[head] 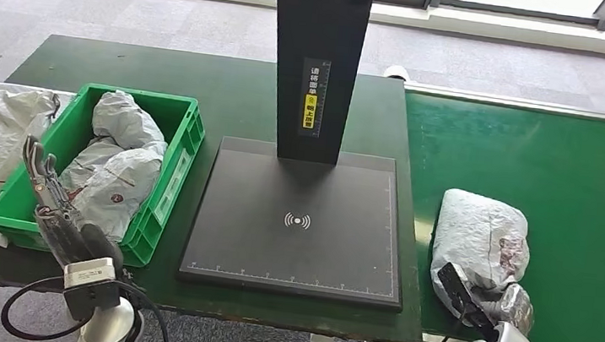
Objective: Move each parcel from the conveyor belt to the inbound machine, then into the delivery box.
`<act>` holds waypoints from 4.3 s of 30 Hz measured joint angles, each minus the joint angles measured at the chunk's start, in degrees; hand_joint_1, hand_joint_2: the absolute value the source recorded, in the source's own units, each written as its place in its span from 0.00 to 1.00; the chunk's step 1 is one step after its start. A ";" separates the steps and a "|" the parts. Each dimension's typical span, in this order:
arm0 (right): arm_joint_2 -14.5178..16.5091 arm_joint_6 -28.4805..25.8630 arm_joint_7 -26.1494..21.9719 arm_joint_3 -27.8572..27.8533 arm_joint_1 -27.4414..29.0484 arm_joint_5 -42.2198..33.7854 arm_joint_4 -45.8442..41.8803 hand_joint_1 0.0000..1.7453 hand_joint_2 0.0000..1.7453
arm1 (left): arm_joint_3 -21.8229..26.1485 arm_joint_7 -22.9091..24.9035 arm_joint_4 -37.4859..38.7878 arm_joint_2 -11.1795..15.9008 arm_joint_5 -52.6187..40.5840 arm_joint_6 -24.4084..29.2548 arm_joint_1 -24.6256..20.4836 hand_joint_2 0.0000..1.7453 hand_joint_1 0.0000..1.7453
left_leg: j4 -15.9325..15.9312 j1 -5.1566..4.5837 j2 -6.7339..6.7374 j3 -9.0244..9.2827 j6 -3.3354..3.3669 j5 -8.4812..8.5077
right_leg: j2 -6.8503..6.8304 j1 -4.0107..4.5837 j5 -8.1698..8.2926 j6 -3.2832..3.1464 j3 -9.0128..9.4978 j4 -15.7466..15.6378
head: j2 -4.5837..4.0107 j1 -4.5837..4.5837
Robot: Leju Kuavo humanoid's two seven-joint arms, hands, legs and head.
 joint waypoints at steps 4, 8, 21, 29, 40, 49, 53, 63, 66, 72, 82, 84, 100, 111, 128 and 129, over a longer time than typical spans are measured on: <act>2.73 -1.85 -4.82 1.93 2.40 -5.21 -9.12 1.00 1.00 | 0.00 0.00 -0.46 0.00 -0.43 0.00 0.71 0.00 0.00 | -0.02 0.01 -0.42 -0.21 -0.02 0.13 | -0.35 0.01 -0.03 -0.06 -0.23 0.05 | 0.00 0.00; 4.52 -2.13 -5.96 3.43 4.03 -7.04 -16.03 1.00 1.00 | 0.00 0.00 -0.51 0.00 -0.48 0.00 0.78 0.00 0.00 | -0.07 0.01 -0.48 -0.35 -0.06 0.09 | -0.42 0.02 -0.12 -0.09 -0.35 0.06 | 0.00 0.00; 6.80 -8.16 -13.14 4.37 8.35 -16.88 -27.09 1.00 1.00 | 0.00 0.00 -0.47 0.00 -0.34 0.00 0.86 0.00 0.00 | -0.07 0.00 -0.59 -0.48 -0.05 0.08 | -0.55 0.00 -0.14 -0.10 -0.48 0.04 | 0.00 0.00; 9.86 -16.31 -32.81 8.23 18.95 -44.83 -51.24 1.00 1.00 | 0.00 0.00 -0.34 -0.01 -0.62 0.00 0.83 0.00 0.00 | -0.10 0.01 -0.71 -0.58 -0.10 0.01 | -0.69 0.01 -0.30 -0.16 -0.54 0.06 | 0.00 0.00; 14.99 -18.39 -38.37 23.69 21.31 -37.38 -58.95 1.00 1.00 | 0.00 0.00 -0.36 -0.11 -2.21 0.00 0.86 0.00 0.00 | -0.12 0.04 -0.49 -0.40 -0.19 0.03 | -0.54 0.03 -0.33 -0.26 -0.47 0.12 | 0.00 0.00; 15.86 -18.39 -37.87 25.99 20.98 -34.41 -58.70 1.00 1.00 | 0.00 0.00 -0.36 -0.11 -2.16 0.00 0.85 0.00 0.00 | -0.11 0.03 -0.51 -0.45 -0.21 0.01 | -0.53 0.03 -0.32 -0.27 -0.50 0.12 | 0.00 0.00; 16.56 -18.38 -34.25 27.70 18.42 -27.40 -55.03 1.00 1.00 | 0.00 0.00 -0.09 -0.11 -1.33 0.00 0.72 0.00 0.00 | -0.12 0.05 -0.45 -0.42 -0.23 0.00 | -0.41 0.05 -0.32 -0.28 -0.55 0.13 | 0.00 0.00; 18.49 -18.24 -24.76 33.63 -3.06 -22.74 -21.18 1.00 1.00 | -0.26 0.00 3.38 -0.11 -1.32 -0.02 -2.23 0.00 0.00 | -0.11 0.07 -0.37 -0.44 -0.36 0.33 | -0.31 0.07 -0.01 -0.37 -0.68 0.21 | 0.00 -0.01; 19.51 -18.22 -21.43 36.46 -7.83 -23.29 -13.24 1.00 1.00 | -0.78 0.00 4.91 -0.11 -0.40 -0.05 -3.65 0.00 0.00 | -0.11 0.08 -0.42 -0.48 -0.36 0.35 | -0.34 0.08 0.00 -0.39 -0.72 0.22 | 0.00 0.00; 20.61 -16.54 -15.76 42.34 -14.12 -27.44 -2.46 1.00 1.00 | -0.88 0.00 9.50 -0.38 0.85 -0.09 -8.42 0.00 0.00 | -0.10 0.07 -0.40 -0.50 -0.37 0.35 | -0.30 0.08 0.01 -0.40 -0.74 0.24 | 0.00 0.00; 20.93 -17.42 -11.32 52.89 -18.82 -35.62 0.44 1.00 1.00 | -1.58 0.00 11.75 -0.54 0.84 -0.09 -8.96 0.00 0.00 | -0.10 0.07 -0.38 -0.55 -0.37 0.35 | -0.29 0.08 0.01 -0.40 -0.83 0.24 | 0.00 0.00; 20.99 -17.98 -10.70 56.49 -19.43 -37.51 0.29 1.00 1.00 | -2.34 0.00 12.51 -0.58 0.84 -0.10 -9.21 0.00 0.00 | -0.10 0.08 -0.37 -0.55 -0.37 0.35 | -0.28 0.09 0.01 -0.40 -0.85 0.24 | 0.00 0.00; 21.18 -18.06 -10.29 64.10 -20.13 -38.58 -0.30 1.00 1.00 | -3.69 0.00 15.25 -0.64 0.82 -0.11 -9.86 0.00 0.00 | -0.09 0.07 -0.38 -0.60 -0.37 0.35 | -0.28 0.08 0.01 -0.40 -0.87 0.24 | 0.00 0.00; 20.94 -7.22 -17.02 63.74 -16.15 -44.94 -3.28 0.00 1.00 | -3.69 1.20 15.78 -0.45 8.89 -5.03 -9.81 0.00 0.00 | -0.10 0.08 -0.39 -0.59 -0.40 0.31 | -0.29 0.10 -0.01 -0.41 -0.87 0.23 | 0.00 0.00; 8.47 3.88 -19.60 46.94 14.74 -40.42 -46.17 0.00 1.00 | -3.15 12.78 13.74 1.52 6.70 -12.53 -3.16 0.00 0.00 | -0.09 0.04 -0.69 -0.66 -0.29 0.13 | -0.61 0.05 -0.23 -0.27 -0.76 0.12 | 0.00 0.00; 7.73 4.37 -19.14 45.80 15.88 -40.59 -47.61 0.00 1.00 | -3.15 13.04 14.39 1.77 6.33 -12.57 -3.17 0.00 0.00 | -0.09 0.04 -0.65 -0.66 -0.29 0.12 | -0.58 0.05 -0.23 -0.27 -0.77 0.12 | 0.00 0.00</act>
